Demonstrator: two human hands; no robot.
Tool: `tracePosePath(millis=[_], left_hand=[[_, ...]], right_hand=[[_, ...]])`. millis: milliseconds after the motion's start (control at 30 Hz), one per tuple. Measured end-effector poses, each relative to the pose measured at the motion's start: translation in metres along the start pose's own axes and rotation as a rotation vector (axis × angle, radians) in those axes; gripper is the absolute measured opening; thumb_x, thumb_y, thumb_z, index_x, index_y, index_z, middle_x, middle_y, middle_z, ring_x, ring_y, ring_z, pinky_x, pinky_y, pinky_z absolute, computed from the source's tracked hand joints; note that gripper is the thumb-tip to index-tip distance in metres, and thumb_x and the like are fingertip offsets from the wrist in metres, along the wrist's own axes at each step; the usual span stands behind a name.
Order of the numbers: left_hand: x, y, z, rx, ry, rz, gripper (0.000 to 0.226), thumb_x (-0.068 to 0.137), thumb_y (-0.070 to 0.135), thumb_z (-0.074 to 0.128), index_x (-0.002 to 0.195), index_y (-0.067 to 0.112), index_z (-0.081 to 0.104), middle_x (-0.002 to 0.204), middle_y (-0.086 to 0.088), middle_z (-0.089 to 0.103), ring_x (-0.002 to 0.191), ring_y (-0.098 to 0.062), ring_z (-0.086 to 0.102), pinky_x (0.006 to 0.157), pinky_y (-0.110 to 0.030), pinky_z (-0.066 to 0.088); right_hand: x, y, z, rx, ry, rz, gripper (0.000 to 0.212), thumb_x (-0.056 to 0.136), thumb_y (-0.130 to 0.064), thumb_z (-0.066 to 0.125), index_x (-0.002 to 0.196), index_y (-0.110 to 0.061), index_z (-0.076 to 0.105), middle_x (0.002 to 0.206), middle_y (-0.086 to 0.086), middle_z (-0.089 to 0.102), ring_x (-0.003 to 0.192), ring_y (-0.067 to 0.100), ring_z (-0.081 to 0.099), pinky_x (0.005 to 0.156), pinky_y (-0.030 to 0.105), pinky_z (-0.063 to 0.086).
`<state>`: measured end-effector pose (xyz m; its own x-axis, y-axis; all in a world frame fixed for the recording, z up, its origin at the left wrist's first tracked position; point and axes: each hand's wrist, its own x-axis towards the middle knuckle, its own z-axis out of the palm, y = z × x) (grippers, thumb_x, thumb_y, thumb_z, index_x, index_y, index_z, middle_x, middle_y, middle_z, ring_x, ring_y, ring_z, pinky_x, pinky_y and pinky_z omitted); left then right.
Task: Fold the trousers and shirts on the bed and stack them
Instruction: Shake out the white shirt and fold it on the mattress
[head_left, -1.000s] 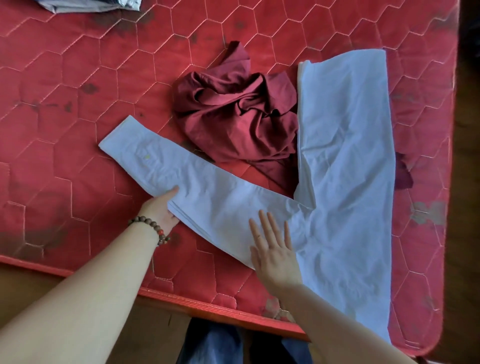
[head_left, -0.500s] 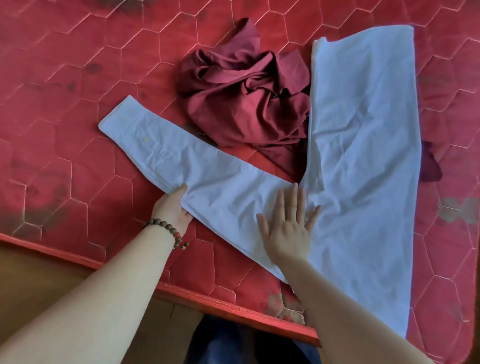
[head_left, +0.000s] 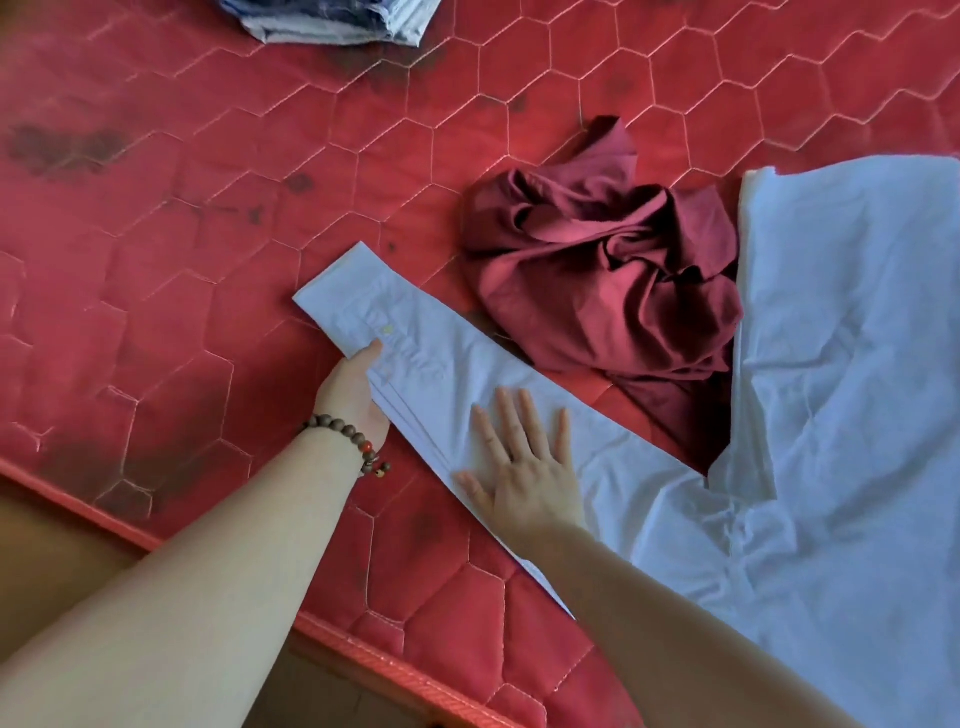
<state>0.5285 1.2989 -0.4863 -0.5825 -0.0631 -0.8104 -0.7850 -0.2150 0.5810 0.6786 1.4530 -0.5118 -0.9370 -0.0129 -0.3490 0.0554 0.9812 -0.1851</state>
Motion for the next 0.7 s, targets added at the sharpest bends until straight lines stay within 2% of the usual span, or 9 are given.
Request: tracePosePath(millis=[33, 167, 333, 400, 467, 500, 567, 633, 700], left_hand=[[0.004, 0.007, -0.003, -0.013, -0.001, 0.004, 0.045, 0.099, 0.033, 0.048, 0.135, 0.007, 0.051, 0.12, -0.008, 0.063, 0.112, -0.022, 0.06, 0.108, -0.033, 0.038], [0.015, 0.034, -0.015, -0.111, -0.02, 0.059, 0.038, 0.097, 0.027, 0.054, 0.132, 0.012, 0.054, 0.126, -0.008, 0.062, 0.114, -0.022, 0.06, 0.103, -0.038, 0.045], [0.026, 0.049, -0.017, -0.048, 0.026, 0.083, 0.038, 0.095, 0.029, 0.056, 0.132, 0.02, 0.054, 0.131, -0.004, 0.058, 0.121, -0.021, 0.055, 0.106, -0.04, 0.042], [0.03, 0.046, -0.02, 0.01, 0.057, 0.091, 0.025, 0.093, 0.03, 0.058, 0.116, 0.021, 0.061, 0.124, -0.004, 0.061, 0.114, -0.021, 0.058, 0.102, -0.04, 0.045], [0.029, 0.046, -0.02, 0.105, 0.137, 0.151, 0.007, 0.093, 0.029, 0.059, 0.088, 0.024, 0.06, 0.109, -0.006, 0.062, 0.102, -0.023, 0.06, 0.099, -0.045, 0.048], [0.027, 0.045, -0.019, 0.142, 0.176, 0.204, 0.017, 0.092, 0.028, 0.06, 0.076, 0.022, 0.056, 0.098, -0.008, 0.058, 0.093, -0.024, 0.058, 0.096, -0.045, 0.049], [0.015, 0.043, -0.012, 0.168, 0.213, 0.358, 0.029, 0.087, 0.028, 0.063, 0.065, 0.013, 0.052, 0.076, -0.009, 0.045, 0.073, -0.022, 0.044, 0.072, -0.036, 0.045], [-0.005, 0.042, 0.002, 0.248, 0.193, 0.51, 0.041, 0.084, 0.025, 0.065, 0.053, 0.012, 0.043, 0.057, -0.002, 0.031, 0.059, -0.017, 0.03, 0.056, -0.028, 0.028], [-0.032, 0.046, 0.021, 0.356, 0.14, 0.618, 0.053, 0.083, 0.021, 0.065, 0.047, 0.018, 0.027, 0.045, 0.01, 0.02, 0.049, -0.009, 0.02, 0.047, -0.024, 0.02]], right_hand=[[0.01, -0.006, -0.002, 0.0, -0.006, -0.028, 0.069, 0.092, -0.068, 0.006, 0.15, -0.033, -0.009, 0.16, -0.002, -0.015, 0.145, 0.019, -0.025, 0.115, 0.056, -0.013], [0.046, -0.026, -0.01, -0.008, -0.009, -0.122, 0.064, 0.093, -0.067, 0.002, 0.146, -0.037, -0.018, 0.156, -0.003, -0.025, 0.142, 0.018, -0.032, 0.114, 0.055, -0.017], [0.094, -0.052, -0.021, -0.047, -0.016, -0.178, 0.069, 0.092, -0.066, 0.004, 0.148, -0.035, -0.021, 0.156, -0.001, -0.029, 0.14, 0.02, -0.036, 0.111, 0.057, -0.021], [0.1, -0.059, -0.023, -0.071, -0.023, -0.166, 0.073, 0.09, -0.068, 0.003, 0.148, -0.032, -0.022, 0.155, 0.0, -0.032, 0.139, 0.022, -0.037, 0.11, 0.059, -0.02], [0.101, -0.059, -0.027, -0.066, -0.062, -0.168, 0.077, 0.089, -0.07, 0.009, 0.148, -0.032, -0.023, 0.154, 0.0, -0.035, 0.139, 0.023, -0.038, 0.109, 0.059, -0.022], [0.102, -0.058, -0.032, -0.054, -0.098, -0.177, 0.08, 0.089, -0.07, 0.016, 0.148, -0.032, -0.022, 0.154, 0.0, -0.035, 0.139, 0.023, -0.037, 0.109, 0.059, -0.022], [0.104, -0.056, -0.048, 0.033, -0.191, -0.182, 0.089, 0.088, -0.067, 0.035, 0.149, -0.032, -0.019, 0.157, -0.001, -0.028, 0.142, 0.021, -0.031, 0.11, 0.058, -0.019], [0.102, -0.06, -0.066, 0.297, -0.239, -0.115, 0.098, 0.086, -0.058, 0.05, 0.149, -0.029, -0.019, 0.161, -0.002, -0.012, 0.148, 0.018, -0.014, 0.114, 0.053, -0.011], [0.094, -0.068, -0.086, 0.692, -0.155, 0.018, 0.095, 0.085, -0.042, 0.059, 0.153, -0.023, -0.005, 0.157, -0.002, 0.021, 0.145, 0.016, 0.02, 0.118, 0.045, 0.014]])
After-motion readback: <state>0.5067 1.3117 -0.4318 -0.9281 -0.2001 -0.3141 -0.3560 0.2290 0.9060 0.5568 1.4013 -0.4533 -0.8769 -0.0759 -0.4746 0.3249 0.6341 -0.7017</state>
